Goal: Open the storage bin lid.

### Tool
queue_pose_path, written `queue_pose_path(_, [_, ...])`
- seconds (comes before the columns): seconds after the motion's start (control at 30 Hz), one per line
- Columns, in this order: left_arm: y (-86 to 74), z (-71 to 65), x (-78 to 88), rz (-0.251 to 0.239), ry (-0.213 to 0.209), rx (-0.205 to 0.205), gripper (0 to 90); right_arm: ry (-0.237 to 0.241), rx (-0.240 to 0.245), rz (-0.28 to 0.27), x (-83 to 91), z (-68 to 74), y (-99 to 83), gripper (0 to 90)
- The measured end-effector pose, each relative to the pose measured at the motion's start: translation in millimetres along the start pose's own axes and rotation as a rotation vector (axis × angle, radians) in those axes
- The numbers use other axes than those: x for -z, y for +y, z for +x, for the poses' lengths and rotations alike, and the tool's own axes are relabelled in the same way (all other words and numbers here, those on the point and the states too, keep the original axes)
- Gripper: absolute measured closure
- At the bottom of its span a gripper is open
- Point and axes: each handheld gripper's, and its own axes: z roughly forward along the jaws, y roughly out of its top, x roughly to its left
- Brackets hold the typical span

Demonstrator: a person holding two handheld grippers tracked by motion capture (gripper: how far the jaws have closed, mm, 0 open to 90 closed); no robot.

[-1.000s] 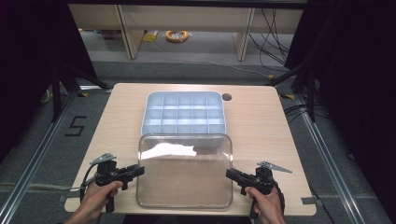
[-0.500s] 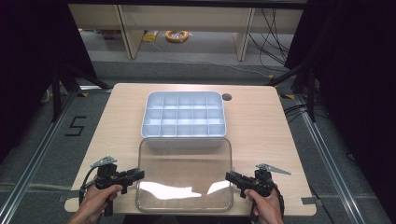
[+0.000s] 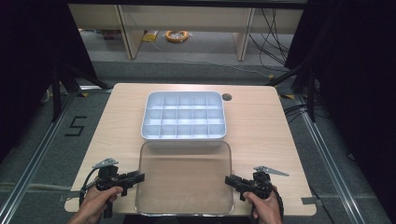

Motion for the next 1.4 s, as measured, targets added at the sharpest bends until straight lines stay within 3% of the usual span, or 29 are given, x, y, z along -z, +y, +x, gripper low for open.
queue_pose_path(0.1, [-0.1,1.4,-1.3,0.009,0.004,0.007,59.7,-0.006,0.034,0.006,-1.5,-2.6,0.9,63.7])
queue_pose_path(0.23, [-0.3,3.3,-2.9,0.026,0.01,0.005,59.2,-0.016,-0.001,0.028,-3.5,-1.1,0.1,62.9])
queue_pose_path(0.3, [-0.2,3.6,-4.0,0.028,0.013,0.008,58.9,-0.025,0.035,0.023,-5.2,-4.2,0.8,62.7])
queue_pose_path(0.33, [-0.3,3.9,-4.3,0.028,0.016,0.007,58.7,-0.03,-0.003,0.033,-5.1,-1.5,0.5,62.8])
queue_pose_path(0.4, [-0.1,4.4,-4.7,0.035,0.019,0.005,58.7,-0.038,0.049,0.029,-6.2,-4.9,1.5,62.8])
queue_pose_path(0.43, [-0.1,4.7,-5.2,0.036,0.019,0.005,58.6,-0.033,0.003,0.042,-5.5,-1.9,1.1,62.8])
queue_pose_path(0.5, [0.0,5.0,-6.0,0.038,0.022,0.005,58.5,-0.042,0.004,0.049,-6.7,-2.2,1.2,62.6])
queue_pose_path(0.53, [0.3,5.0,-6.5,0.043,0.025,0.005,58.3,-0.043,0.039,0.041,-7.2,-5.3,1.8,62.5])
queue_pose_path(0.87, [0.6,6.2,-8.8,0.059,0.048,-0.023,56.9,-0.07,0.055,0.052,-13.3,-6.1,4.2,60.9])
queue_pose_path(0.97, [0.4,6.2,-9.6,0.061,0.05,-0.023,56.7,-0.077,0.049,0.055,-14.1,-5.9,4.3,60.5])
queue_pose_path(1.0, [0.5,6.0,-9.7,0.061,0.049,-0.024,56.6,-0.079,-0.004,0.067,-13.4,-2.0,4.1,60.4])
queue_pose_path(1.1, [0.1,5.6,-10.2,0.06,0.049,-0.025,56.3,-0.087,0.056,0.062,-13.5,-4.9,5.7,59.5])
queue_pose_path(1.17, [-0.4,5.2,-11.2,0.066,0.065,-0.037,55.5,-0.104,0.021,0.067,-13.0,-0.8,5.5,58.6])
queue_pose_path(1.2, [-0.9,5.5,-12.0,0.069,0.071,-0.036,54.4,-0.11,0.066,0.062,-12.9,-4.1,6.9,57.9])
queue_pose_path(1.27, [-1.3,7.0,-13.1,0.089,0.084,-0.032,50.9,-0.103,0.058,0.046,-12.7,-5.6,7.7,60.1])
queue_pose_path(1.3, [-0.4,8.5,-11.1,0.099,0.098,-0.06,49.3,-0.092,0.054,0.042,-11.4,-5.5,8.5,60.0])
queue_pose_path(1.33, [0.4,6.1,-11.4,0.062,0.115,-0.05,49.6,-0.097,0.06,0.041,-10.9,-4.9,9.3,59.5])
queue_pose_path(1.37, [3.0,6.6,-8.0,0.069,0.137,-0.067,45.9,-0.099,0.068,0.033,-11.5,-5.2,9.7,58.8])
queue_pose_path(1.4, [4.2,6.8,-7.4,0.038,0.147,-0.047,42.1,-0.098,0.014,0.042,-10.1,-1.6,9.6,58.3])
